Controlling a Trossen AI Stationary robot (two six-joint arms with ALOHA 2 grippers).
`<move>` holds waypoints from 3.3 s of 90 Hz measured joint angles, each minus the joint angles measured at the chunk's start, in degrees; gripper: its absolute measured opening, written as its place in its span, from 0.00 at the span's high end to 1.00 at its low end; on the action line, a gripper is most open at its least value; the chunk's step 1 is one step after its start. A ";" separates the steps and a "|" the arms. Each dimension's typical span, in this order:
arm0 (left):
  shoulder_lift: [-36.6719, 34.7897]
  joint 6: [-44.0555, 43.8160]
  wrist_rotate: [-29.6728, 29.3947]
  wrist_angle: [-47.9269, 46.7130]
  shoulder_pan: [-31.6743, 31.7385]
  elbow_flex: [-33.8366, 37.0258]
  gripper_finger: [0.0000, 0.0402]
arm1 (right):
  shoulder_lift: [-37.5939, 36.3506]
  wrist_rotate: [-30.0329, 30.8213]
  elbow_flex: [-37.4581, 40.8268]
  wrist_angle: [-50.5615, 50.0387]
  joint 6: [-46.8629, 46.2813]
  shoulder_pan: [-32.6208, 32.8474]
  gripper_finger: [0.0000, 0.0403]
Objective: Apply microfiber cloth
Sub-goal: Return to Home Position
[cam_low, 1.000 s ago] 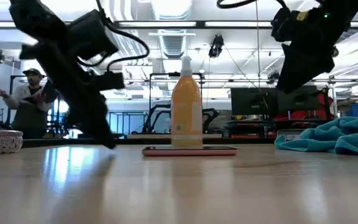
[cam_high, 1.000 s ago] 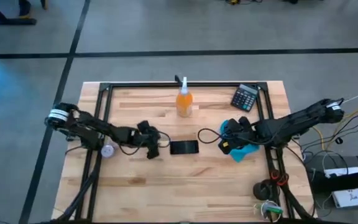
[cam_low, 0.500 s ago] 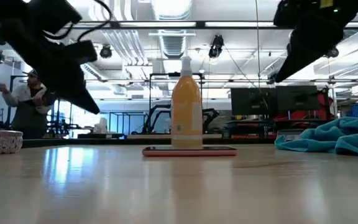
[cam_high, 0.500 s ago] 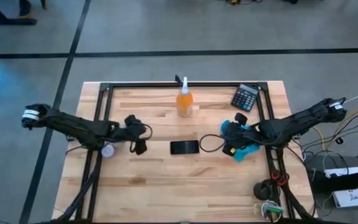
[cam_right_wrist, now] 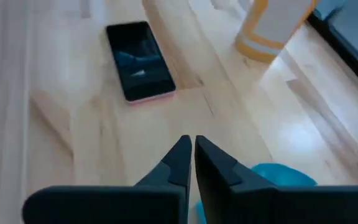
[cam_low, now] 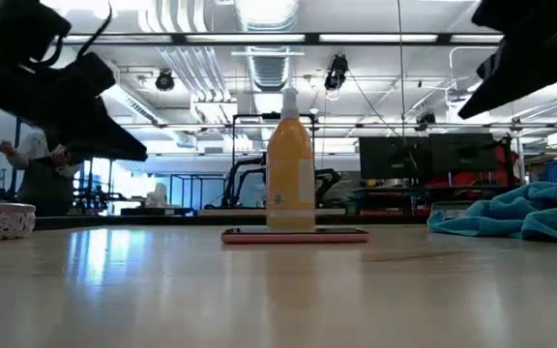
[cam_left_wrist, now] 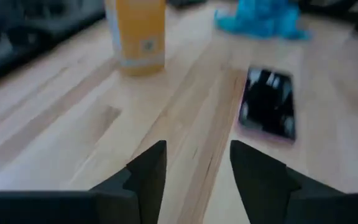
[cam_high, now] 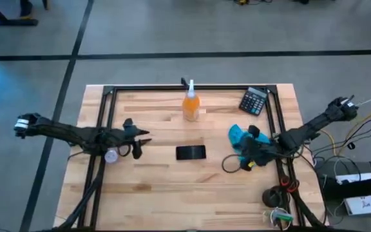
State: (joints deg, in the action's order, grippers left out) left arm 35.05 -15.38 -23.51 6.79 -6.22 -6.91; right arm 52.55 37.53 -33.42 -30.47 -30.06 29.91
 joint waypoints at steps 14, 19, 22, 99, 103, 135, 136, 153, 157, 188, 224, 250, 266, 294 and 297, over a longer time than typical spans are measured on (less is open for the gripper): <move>-3.96 3.00 0.02 11.50 0.00 6.33 0.67 | -5.97 4.41 3.32 1.37 -0.32 4.68 1.00; -4.49 4.18 0.00 11.89 0.00 6.10 0.69 | -8.36 4.41 4.82 2.20 0.51 5.86 1.00; -4.99 4.74 0.00 10.99 0.00 6.11 0.69 | -9.67 4.29 5.63 2.87 0.86 6.46 1.00; -9.78 16.63 -2.97 14.45 0.07 5.69 0.76 | -37.11 -19.39 22.54 23.58 23.62 -15.28 1.00; -10.12 16.71 -2.94 14.22 0.07 5.69 0.76 | -38.37 -18.52 22.44 23.08 24.27 -15.28 1.00; -14.14 19.58 -4.99 13.42 1.38 5.77 0.76 | -52.54 -22.32 27.65 27.13 40.27 -15.98 1.00; -14.23 19.54 -5.01 13.47 1.48 5.82 0.76 | -52.55 -22.83 27.93 27.15 40.40 -16.16 1.00; -14.78 20.20 -2.61 13.22 5.77 6.28 0.76 | -48.85 -29.40 32.72 33.10 35.94 -22.65 1.00; -15.04 19.70 -0.09 13.26 7.41 6.28 0.76 | -48.72 -30.70 32.73 32.72 35.22 -24.14 1.00; -20.63 16.03 10.43 10.84 13.20 6.33 0.98 | -49.11 -34.74 32.73 33.38 33.85 -27.82 1.00; -23.57 11.85 22.04 5.11 11.44 6.37 1.00 | -49.02 -31.09 32.73 32.47 26.65 -27.82 1.00; -34.81 11.88 16.91 -9.89 11.61 4.33 1.00 | -49.01 -31.09 32.75 32.48 27.64 -27.82 1.00; -34.44 11.84 15.83 -7.91 11.58 2.97 1.00 | -49.00 -31.07 32.75 32.47 27.57 -27.82 1.00; -31.91 11.85 15.89 -6.37 11.58 2.90 1.00 | -49.00 -31.09 32.75 32.47 27.59 -27.82 1.00; -31.56 11.85 15.87 -6.42 11.58 2.90 1.00 | -49.00 -31.09 32.75 32.47 27.51 -27.82 1.00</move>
State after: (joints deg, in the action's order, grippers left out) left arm 3.49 -3.53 -7.64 0.37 5.37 -4.01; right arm 3.55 6.44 -0.67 2.00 -2.55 2.09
